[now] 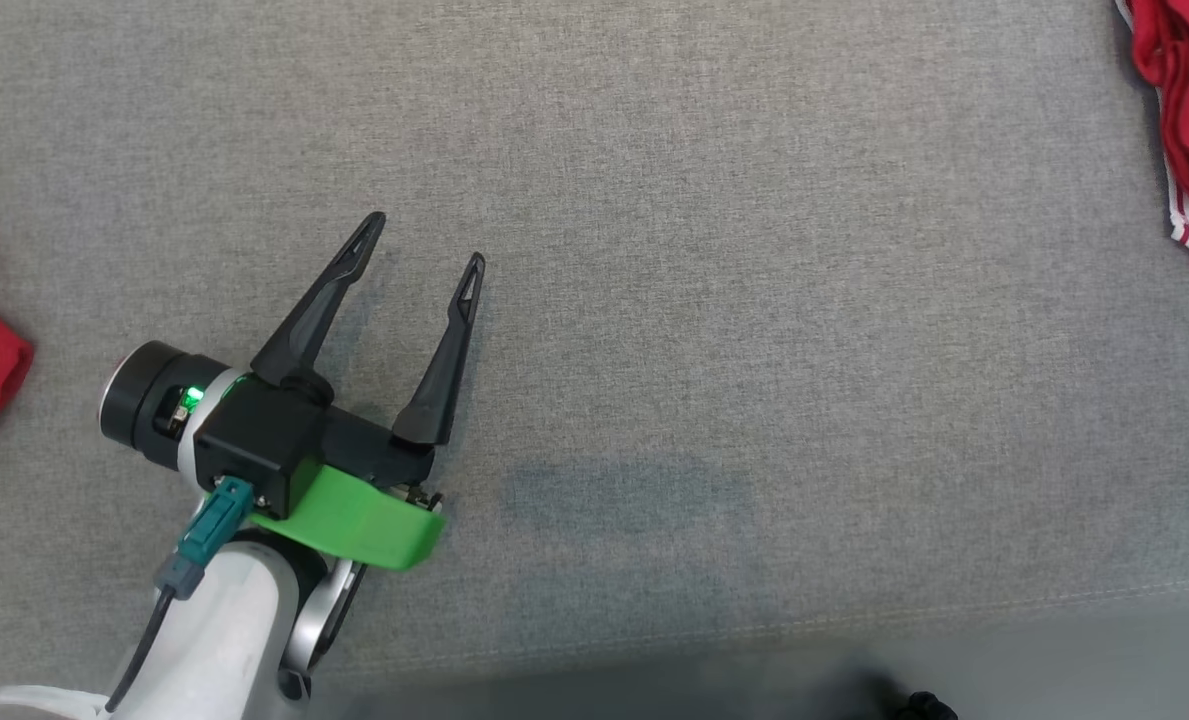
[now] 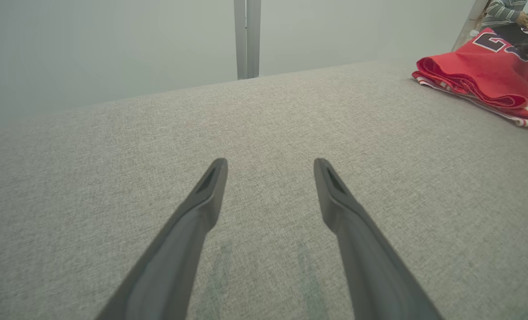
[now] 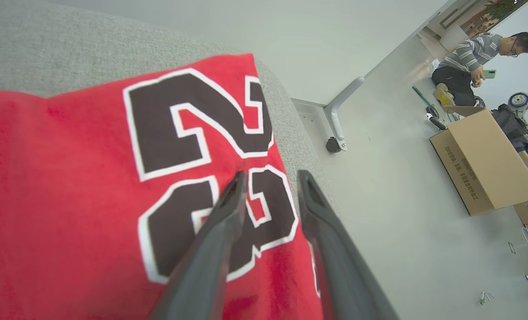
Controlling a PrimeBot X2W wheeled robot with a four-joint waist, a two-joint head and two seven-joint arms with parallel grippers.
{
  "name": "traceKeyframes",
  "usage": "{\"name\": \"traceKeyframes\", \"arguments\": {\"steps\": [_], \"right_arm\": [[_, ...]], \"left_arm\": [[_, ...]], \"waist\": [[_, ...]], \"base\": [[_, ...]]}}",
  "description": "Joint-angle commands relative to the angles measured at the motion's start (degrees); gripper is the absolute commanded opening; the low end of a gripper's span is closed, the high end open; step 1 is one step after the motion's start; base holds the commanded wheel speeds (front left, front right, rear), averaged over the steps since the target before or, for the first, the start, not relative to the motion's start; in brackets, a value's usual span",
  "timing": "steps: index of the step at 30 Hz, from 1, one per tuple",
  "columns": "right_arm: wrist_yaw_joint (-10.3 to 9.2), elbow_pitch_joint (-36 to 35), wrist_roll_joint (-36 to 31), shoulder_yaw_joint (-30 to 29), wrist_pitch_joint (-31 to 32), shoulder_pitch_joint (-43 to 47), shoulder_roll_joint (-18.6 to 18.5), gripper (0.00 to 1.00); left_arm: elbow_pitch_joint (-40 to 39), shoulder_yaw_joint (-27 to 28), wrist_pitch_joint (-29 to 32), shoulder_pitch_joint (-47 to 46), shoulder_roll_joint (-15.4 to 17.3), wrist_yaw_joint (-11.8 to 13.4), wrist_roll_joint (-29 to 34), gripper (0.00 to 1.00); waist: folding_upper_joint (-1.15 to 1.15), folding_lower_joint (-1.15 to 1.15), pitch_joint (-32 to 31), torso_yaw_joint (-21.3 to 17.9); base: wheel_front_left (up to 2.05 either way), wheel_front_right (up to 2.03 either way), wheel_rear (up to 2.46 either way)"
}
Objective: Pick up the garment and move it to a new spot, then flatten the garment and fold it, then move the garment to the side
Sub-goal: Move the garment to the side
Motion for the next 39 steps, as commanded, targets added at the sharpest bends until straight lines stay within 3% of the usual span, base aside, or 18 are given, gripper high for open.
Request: {"name": "traceKeyframes", "arguments": {"steps": [1,10,14,20,23,29,39], "right_arm": [[-0.10,0.4,-1.4,-0.4,-1.0,-0.5,0.2,1.00],[-0.10,1.8,-1.0,-2.2,-6.1,2.5,2.8,1.00],[-0.10,0.1,1.2,-2.3,-11.1,5.1,5.1,1.00],[-0.10,-2.6,9.6,-2.4,-18.1,11.1,10.5,1.00],[-0.10,-5.3,19.2,1.4,-19.9,16.3,14.0,1.00],[-0.07,-11.8,27.2,5.6,-20.6,26.3,17.6,1.00],[-0.07,-21.5,28.2,12.3,-18.0,37.1,22.4,1.00]], "left_arm": [[0.1,-0.2,-0.3,0.3,0.0,0.5,0.1,1.00],[2.1,-0.9,-3.1,0.0,-1.0,0.5,-0.3,1.00],[3.9,0.2,-3.9,1.2,-1.7,2.1,-1.0,1.00],[6.6,3.0,-5.6,3.3,-3.9,4.2,-5.1,1.00],[9.3,4.7,-6.7,5.0,-4.6,5.2,-7.0,1.00],[14.0,6.6,-7.3,8.1,-5.1,6.7,-9.4,1.00],[19.3,10.0,-6.5,12.0,-4.6,9.8,-11.9,1.00]], "waist": [[0.00,-0.01,0.0,0.4],[0.00,-0.01,-3.7,1.8],[0.00,-0.01,-6.9,2.4],[0.00,-0.01,-12.1,3.2],[0.00,-0.01,-16.5,4.0],[0.00,-0.01,-24.0,5.0],[0.00,-0.01,-31.6,6.0]], "base": [[0.00,0.00,0.00],[0.00,0.00,0.00],[0.00,0.00,0.00],[0.00,0.00,0.00],[0.00,0.00,0.00],[0.00,0.00,0.00],[0.00,0.00,0.00]]}}
